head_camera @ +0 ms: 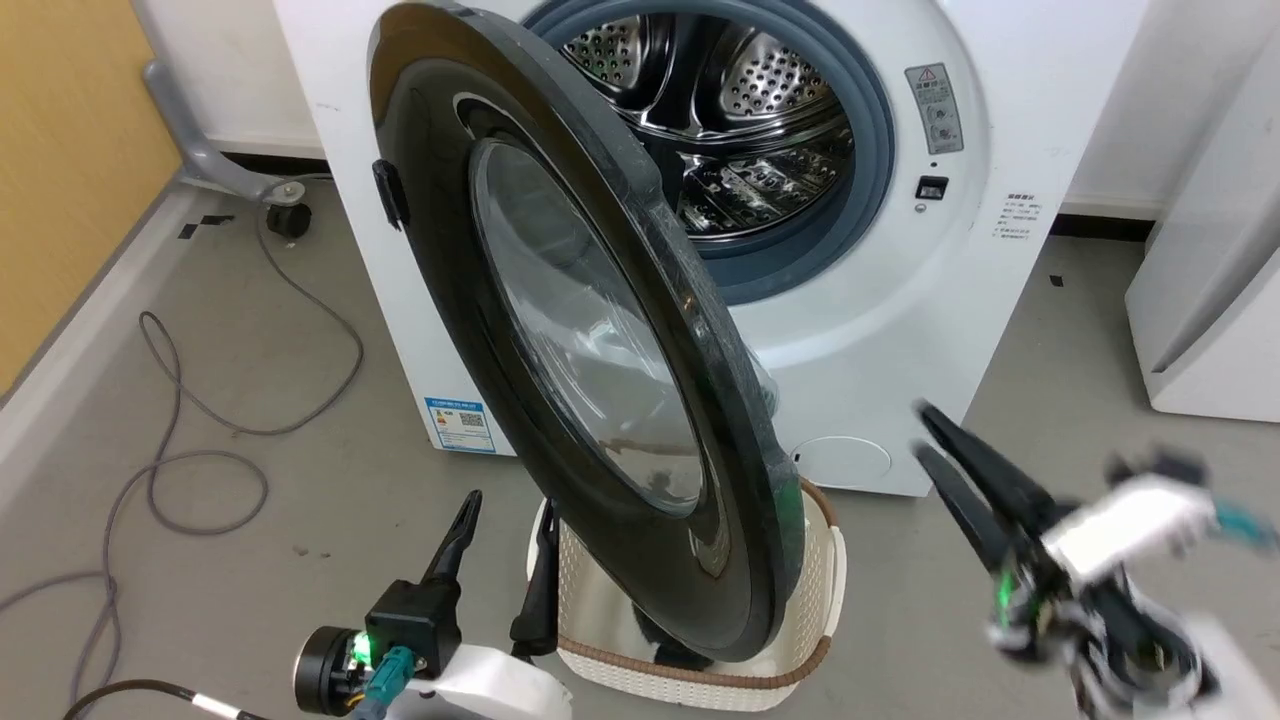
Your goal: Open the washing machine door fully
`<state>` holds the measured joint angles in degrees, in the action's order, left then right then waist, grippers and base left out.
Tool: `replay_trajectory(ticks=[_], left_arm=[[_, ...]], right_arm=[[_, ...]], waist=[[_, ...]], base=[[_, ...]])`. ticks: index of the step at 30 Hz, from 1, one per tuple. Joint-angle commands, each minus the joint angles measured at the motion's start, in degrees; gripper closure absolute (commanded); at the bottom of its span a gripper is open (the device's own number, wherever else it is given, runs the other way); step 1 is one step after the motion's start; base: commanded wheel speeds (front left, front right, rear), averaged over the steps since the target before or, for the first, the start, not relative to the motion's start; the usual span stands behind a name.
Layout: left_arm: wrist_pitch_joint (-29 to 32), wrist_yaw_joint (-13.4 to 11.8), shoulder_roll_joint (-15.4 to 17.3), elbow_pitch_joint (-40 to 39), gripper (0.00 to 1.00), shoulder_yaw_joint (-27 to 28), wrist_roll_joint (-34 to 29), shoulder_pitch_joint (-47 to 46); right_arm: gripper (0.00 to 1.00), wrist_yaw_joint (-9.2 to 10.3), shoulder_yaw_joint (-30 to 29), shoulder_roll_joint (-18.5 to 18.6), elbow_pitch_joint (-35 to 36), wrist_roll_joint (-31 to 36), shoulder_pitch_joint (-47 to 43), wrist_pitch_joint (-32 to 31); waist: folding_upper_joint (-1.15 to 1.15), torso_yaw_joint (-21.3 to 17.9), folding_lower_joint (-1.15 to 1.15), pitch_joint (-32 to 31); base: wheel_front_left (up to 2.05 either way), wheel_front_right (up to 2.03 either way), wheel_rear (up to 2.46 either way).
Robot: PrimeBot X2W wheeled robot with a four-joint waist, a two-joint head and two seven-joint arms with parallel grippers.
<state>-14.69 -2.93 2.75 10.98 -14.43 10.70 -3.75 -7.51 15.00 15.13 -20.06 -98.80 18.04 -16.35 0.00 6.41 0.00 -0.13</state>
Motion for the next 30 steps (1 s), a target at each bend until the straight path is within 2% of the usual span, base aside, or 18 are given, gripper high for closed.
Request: replay_trajectory(ticks=[1,6,12,13,14,15,16,20,25,27,30], left_arm=[[-0.30,-0.09,0.12,0.19,0.00,0.19,-0.13,0.45],[-0.30,-0.01,0.13,0.51,0.00,1.01,-0.53,0.64],[-0.30,0.36,0.14,1.23,0.00,2.37,-1.07,0.66],[-0.30,0.35,0.14,1.28,0.00,2.57,-1.15,0.69],[-0.30,0.32,0.14,1.37,0.00,3.10,-1.33,0.71],[-0.30,0.35,0.14,1.32,0.00,3.39,-1.50,0.63],[-0.30,0.39,0.14,1.33,0.00,3.51,-1.58,0.58],[-0.30,0.55,0.14,1.32,0.00,3.87,-1.92,0.35],[-0.30,0.71,0.14,1.32,0.00,4.51,-2.24,0.34],[-0.30,0.71,0.14,1.36,0.00,4.76,-2.34,0.38],[-0.30,0.70,0.14,1.42,0.00,4.98,-2.40,0.51]], right_arm=[[0.00,0.02,-1.06,-0.87,1.18,-0.16,-3.22,2.50],[0.00,0.02,-3.58,-2.16,3.65,3.82,-13.27,14.06],[0.00,0.02,-4.63,-1.05,1.44,17.28,-17.52,28.57],[0.00,0.02,-5.32,-0.93,1.07,20.08,-17.67,29.81],[0.00,0.02,-10.09,-0.97,0.17,32.81,-17.64,31.24],[0.00,0.02,-16.45,-3.73,2.70,41.78,-17.59,31.30],[0.00,0.02,-19.05,-5.10,4.31,47.26,-17.94,31.31],[0.00,0.02,-25.47,-10.21,12.62,66.93,-19.74,31.33],[0.00,0.02,-23.63,-12.00,20.77,83.82,-23.04,30.83],[0.00,0.02,-21.46,-12.15,23.01,88.53,-24.55,29.30],[0.00,0.02,-18.51,-12.22,25.09,91.99,-26.51,27.17]], waist=[[0.00,-0.09,0.00,-0.08],[0.00,-0.66,0.00,-0.05],[0.00,-1.32,0.00,-0.25],[0.00,-1.42,0.00,-0.31],[0.00,-1.76,0.00,-0.34],[0.00,-2.00,0.00,-0.25],[0.00,-2.11,0.00,-0.20],[0.00,-2.46,0.00,-0.01],[0.00,-2.86,0.00,0.14],[0.00,-3.01,0.00,0.15],[0.00,-3.12,0.00,0.10]], base=[[0.00,0.00,0.00],[0.00,0.00,0.00],[0.00,0.00,0.00],[0.00,0.00,0.00],[0.00,0.00,0.00],[0.00,0.00,0.00],[0.00,0.00,0.00],[0.00,0.00,0.00],[0.00,0.00,0.00],[0.00,0.00,0.00],[0.00,0.00,0.00]])
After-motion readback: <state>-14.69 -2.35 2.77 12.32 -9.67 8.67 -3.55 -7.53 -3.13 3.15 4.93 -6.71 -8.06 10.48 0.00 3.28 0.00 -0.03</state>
